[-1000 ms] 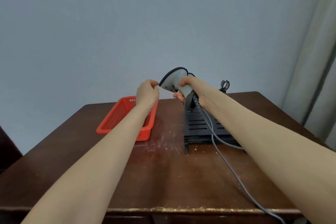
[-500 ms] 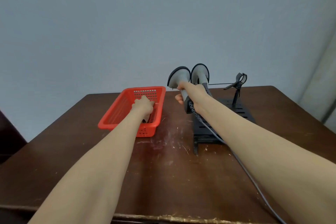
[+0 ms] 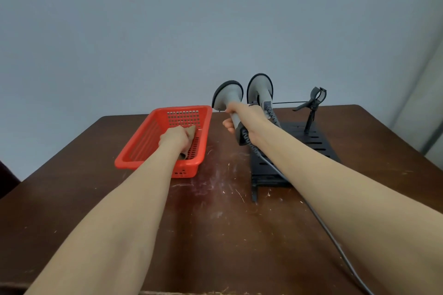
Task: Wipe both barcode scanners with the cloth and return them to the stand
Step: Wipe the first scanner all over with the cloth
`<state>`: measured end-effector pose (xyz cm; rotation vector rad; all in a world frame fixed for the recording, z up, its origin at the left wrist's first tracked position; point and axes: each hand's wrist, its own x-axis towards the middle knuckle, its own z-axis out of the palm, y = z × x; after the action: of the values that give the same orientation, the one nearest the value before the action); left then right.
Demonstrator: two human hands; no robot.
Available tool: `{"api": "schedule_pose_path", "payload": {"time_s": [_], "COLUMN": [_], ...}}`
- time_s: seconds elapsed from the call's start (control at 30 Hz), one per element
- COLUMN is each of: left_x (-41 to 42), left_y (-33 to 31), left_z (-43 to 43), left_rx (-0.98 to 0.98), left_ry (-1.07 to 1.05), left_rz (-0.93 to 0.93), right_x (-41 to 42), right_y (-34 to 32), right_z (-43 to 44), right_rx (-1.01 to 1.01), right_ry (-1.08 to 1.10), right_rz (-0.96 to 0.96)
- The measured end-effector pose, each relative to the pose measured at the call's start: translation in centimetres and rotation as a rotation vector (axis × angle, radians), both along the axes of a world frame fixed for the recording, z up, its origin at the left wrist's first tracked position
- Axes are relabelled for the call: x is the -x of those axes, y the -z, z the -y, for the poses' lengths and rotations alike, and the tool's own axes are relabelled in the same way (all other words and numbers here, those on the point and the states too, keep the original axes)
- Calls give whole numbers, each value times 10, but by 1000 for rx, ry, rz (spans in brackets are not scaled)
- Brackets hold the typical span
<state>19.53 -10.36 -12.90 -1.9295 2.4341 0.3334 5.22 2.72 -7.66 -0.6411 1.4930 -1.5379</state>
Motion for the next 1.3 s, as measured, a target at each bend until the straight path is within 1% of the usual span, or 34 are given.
{"api": "schedule_pose_path", "payload": {"time_s": [0.13, 0.23, 0.3, 0.37, 0.47, 0.6, 0.9, 1.0, 1.1, 1.23, 1.3], "left_x": [0, 1, 0, -1, -1, 5, 24, 35, 51, 78, 90], "left_y": [2, -6, -13, -23, -39, -64, -107, -116, -118, -113, -107], "left_z": [1, -6, -10, -16, -23, -43, -112, -138, -165, -200, -215], "left_rx": [115, 148, 162, 166, 235, 314, 412, 421, 406, 484, 490], "left_ry": [-105, -169, -197, -176, -137, -142, 20, 100, 242, 411, 486], "left_rz": [-169, -287, -405, -527, -667, -886, -1160, -1205, -1223, -1135, -1107], "right_x": [0, 1, 1, 2, 1, 1, 11, 20, 31, 49, 58], "right_y": [0, -1, -2, -4, -10, -19, -37, -40, -42, -37, -31], "right_z": [1, -2, -4, -8, -16, -33, -85, -107, -130, -159, -170], "right_rx": [10, 22, 32, 43, 67, 110, 238, 283, 318, 320, 315], "right_ry": [5, 2, -5, -14, -26, -46, -44, -9, 15, 52, 88], "right_rz": [12, 19, 28, 31, 39, 43, 41, 98, 157, 155, 146]}}
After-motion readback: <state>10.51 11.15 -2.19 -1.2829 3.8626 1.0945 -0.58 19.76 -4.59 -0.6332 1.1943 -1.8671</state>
